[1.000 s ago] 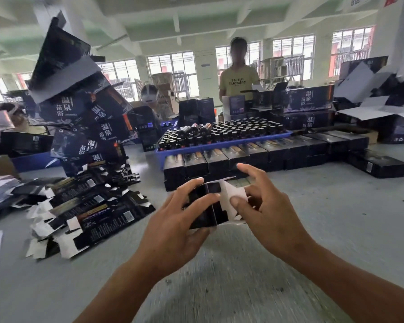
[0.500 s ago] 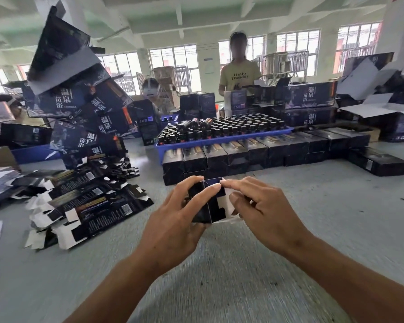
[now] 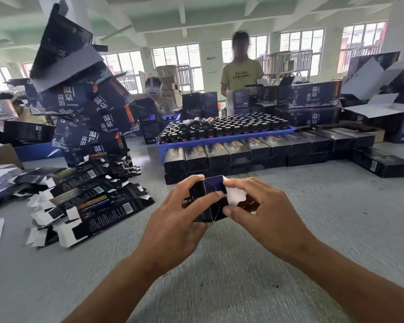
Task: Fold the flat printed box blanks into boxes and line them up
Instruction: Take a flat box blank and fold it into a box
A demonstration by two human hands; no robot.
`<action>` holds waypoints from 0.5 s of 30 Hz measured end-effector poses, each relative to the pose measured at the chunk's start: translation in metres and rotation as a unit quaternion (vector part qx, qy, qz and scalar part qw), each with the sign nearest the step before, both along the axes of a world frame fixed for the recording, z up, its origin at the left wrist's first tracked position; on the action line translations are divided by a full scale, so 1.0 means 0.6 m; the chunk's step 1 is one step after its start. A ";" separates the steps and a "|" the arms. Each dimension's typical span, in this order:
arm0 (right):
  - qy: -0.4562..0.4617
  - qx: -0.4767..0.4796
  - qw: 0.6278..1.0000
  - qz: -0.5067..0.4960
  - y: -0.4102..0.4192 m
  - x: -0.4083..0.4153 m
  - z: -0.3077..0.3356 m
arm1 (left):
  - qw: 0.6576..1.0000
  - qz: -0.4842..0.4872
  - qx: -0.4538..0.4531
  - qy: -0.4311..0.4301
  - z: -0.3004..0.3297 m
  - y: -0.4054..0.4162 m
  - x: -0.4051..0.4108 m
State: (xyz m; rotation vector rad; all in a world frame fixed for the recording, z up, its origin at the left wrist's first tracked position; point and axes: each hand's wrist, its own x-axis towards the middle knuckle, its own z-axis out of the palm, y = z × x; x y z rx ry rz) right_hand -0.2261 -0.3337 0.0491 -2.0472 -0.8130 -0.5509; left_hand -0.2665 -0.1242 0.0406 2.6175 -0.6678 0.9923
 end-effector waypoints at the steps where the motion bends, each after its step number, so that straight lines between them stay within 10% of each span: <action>1: -0.004 0.006 1.000 -0.004 0.000 0.000 -0.001 | 1.000 -0.001 0.002 -0.001 0.001 0.000 0.000; 15: 0.056 0.049 0.996 0.054 0.002 -0.004 -0.004 | 0.998 0.036 0.012 -0.042 -0.006 0.005 0.004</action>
